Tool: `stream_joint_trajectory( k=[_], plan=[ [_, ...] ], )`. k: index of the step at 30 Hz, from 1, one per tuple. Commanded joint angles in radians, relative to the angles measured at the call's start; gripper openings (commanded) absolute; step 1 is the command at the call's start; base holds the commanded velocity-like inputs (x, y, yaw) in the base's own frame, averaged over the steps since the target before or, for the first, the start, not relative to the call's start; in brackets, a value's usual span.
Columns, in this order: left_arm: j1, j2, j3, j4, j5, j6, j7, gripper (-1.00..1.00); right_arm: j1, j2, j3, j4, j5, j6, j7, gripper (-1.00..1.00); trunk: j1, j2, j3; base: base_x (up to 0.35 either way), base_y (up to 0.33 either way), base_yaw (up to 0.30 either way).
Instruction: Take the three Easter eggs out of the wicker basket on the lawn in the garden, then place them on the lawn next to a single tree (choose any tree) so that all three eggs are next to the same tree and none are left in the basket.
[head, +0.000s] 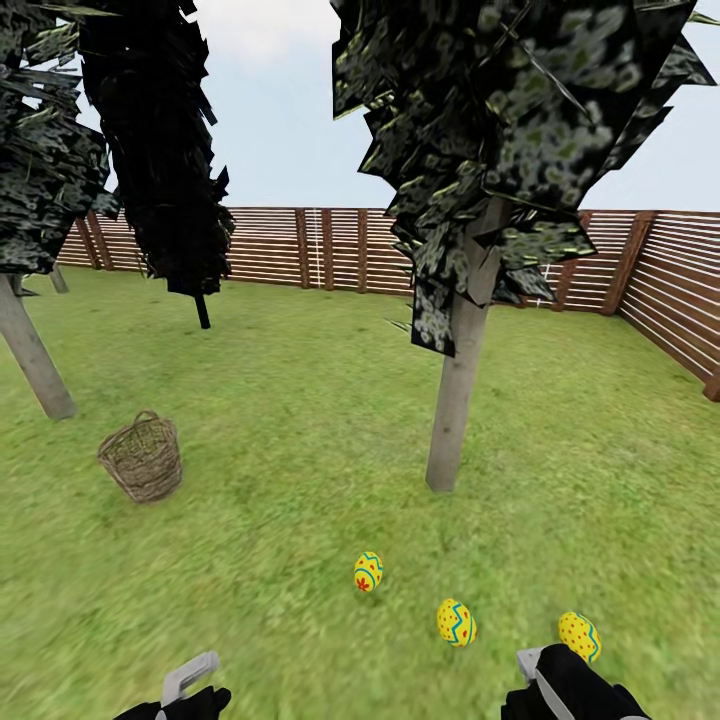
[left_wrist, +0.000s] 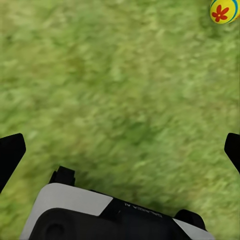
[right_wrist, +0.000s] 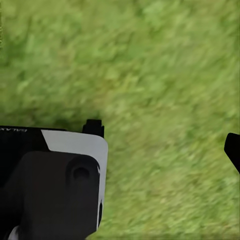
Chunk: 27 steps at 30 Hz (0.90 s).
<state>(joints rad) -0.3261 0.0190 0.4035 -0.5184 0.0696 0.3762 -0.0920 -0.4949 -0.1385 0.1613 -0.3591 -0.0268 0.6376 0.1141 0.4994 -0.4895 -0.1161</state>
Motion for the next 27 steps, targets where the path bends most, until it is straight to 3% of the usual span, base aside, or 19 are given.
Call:
stream_joint_trajectory(
  k=[1,13,21,27],
  plan=[
    [-0.001,-0.001,0.005,-0.002,0.007,0.007,-0.003,1.0,-0.001,-0.001,0.007,-0.002,-0.002,0.005,0.002,1.0,-0.003,0.005,0.001,0.0,0.0,0.0],
    [-0.001,-0.001,0.004,-0.001,0.007,0.009,-0.003,1.0,-0.001,-0.006,0.009,-0.002,-0.002,0.007,0.003,1.0,-0.049,0.089,0.039,0.0,0.0,0.0],
    [-0.001,-0.001,0.004,-0.001,0.007,0.009,-0.003,1.0,-0.001,-0.004,0.01,-0.003,-0.003,0.011,0.005,1.0,-0.049,0.089,0.039,-0.001,0.0,0.0],
    [-0.001,-0.001,0.004,0.0,0.007,0.01,-0.005,1.0,-0.001,0.019,0.013,0.006,-0.004,0.011,0.003,1.0,-0.049,0.089,0.039,-0.137,0.0,0.0]
  ],
)
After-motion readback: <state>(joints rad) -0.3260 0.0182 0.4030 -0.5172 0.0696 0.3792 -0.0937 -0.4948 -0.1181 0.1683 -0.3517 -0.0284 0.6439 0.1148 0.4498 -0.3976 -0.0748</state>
